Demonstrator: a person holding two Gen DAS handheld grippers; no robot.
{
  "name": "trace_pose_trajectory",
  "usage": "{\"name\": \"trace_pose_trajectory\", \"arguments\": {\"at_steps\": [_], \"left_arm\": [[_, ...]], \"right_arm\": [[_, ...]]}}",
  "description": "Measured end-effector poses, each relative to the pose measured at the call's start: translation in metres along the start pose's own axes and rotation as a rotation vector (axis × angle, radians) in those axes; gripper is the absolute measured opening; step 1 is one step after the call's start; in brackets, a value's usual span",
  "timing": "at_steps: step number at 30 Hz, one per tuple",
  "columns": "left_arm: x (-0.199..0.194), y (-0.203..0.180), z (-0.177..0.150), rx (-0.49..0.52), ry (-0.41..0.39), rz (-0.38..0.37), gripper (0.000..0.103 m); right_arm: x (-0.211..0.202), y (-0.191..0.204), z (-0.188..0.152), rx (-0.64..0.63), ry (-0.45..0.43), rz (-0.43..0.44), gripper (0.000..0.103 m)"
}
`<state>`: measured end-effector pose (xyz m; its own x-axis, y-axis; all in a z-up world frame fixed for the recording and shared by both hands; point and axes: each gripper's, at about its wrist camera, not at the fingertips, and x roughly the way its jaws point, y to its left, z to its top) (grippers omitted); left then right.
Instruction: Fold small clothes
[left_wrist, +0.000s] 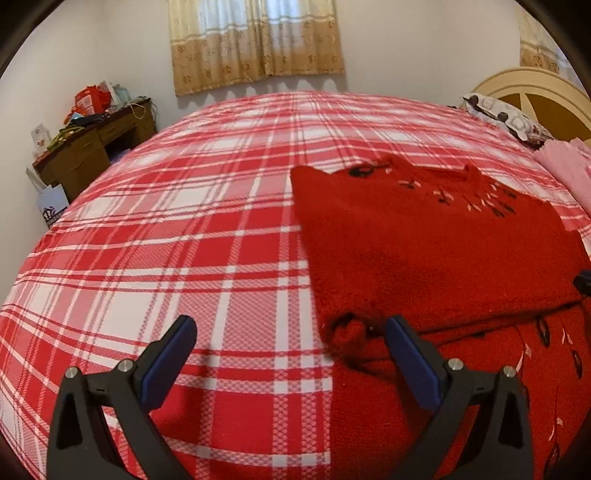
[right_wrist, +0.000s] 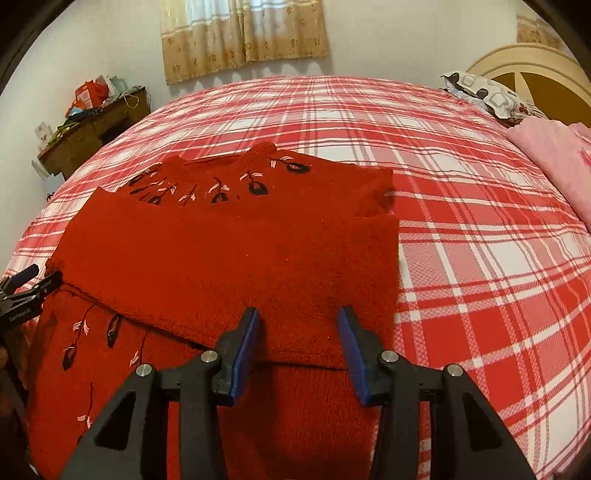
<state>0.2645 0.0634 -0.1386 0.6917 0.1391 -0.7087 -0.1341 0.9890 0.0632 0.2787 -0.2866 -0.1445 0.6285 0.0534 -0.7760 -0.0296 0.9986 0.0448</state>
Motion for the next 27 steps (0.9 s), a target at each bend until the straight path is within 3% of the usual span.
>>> {"name": "trace_pose_trajectory", "arguments": {"at_steps": [9,15,27], "left_arm": [[-0.002,-0.006,-0.003,0.030,-0.012,0.020,0.103],[-0.009,-0.004,-0.007,0.034,-0.021,-0.005,0.103],[-0.064,-0.016,-0.034,0.081,-0.049,-0.066,0.103]], "right_arm": [[0.003,0.001,-0.001,0.000,0.009,-0.017,0.045],[-0.006,0.008,-0.011,-0.019,-0.035,-0.049,0.046],[-0.056,0.012,-0.040,-0.005,-0.068,-0.031,0.049]]}}
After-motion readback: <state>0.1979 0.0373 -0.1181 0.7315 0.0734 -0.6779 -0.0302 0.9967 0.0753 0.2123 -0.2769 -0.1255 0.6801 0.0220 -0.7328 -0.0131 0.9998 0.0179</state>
